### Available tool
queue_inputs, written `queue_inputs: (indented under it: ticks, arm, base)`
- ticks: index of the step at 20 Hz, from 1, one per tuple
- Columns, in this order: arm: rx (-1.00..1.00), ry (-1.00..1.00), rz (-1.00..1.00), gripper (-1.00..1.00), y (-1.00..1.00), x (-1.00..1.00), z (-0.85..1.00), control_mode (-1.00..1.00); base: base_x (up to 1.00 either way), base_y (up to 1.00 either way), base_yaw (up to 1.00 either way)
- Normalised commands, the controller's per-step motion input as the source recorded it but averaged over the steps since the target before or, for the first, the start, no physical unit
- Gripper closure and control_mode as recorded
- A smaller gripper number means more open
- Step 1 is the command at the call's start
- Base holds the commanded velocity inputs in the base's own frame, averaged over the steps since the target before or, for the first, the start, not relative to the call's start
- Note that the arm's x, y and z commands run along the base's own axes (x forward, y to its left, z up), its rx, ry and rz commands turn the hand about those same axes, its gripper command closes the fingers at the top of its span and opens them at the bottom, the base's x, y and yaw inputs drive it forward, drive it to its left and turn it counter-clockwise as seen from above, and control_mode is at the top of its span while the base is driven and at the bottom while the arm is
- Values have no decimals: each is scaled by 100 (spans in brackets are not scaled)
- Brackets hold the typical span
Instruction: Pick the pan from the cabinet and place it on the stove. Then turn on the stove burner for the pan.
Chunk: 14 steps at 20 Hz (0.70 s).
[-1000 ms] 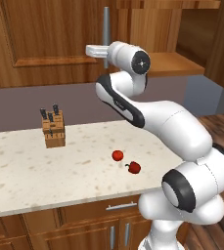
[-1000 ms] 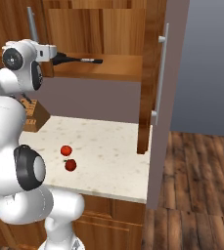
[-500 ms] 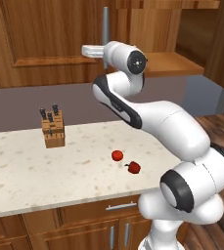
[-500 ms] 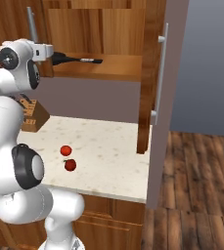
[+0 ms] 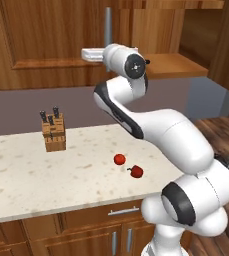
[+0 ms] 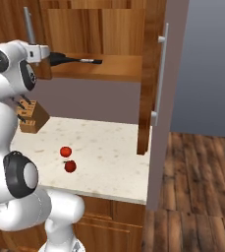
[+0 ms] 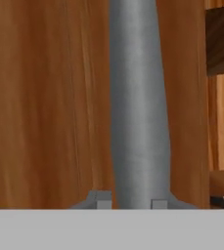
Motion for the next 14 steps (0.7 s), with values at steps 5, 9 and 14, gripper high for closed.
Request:
queue_inputs:
  ticks: [5, 9, 14]
  arm:
    - [0, 0, -5, 100, 47, -68, 0, -100]
    - [0, 0, -5, 100, 45, -72, 0, -100]
    - [0, 0, -4, 100, 50, -63, 0, -100]
  base:
    - [0, 0, 0]
    - [0, 0, 0]
    - [0, 0, 0]
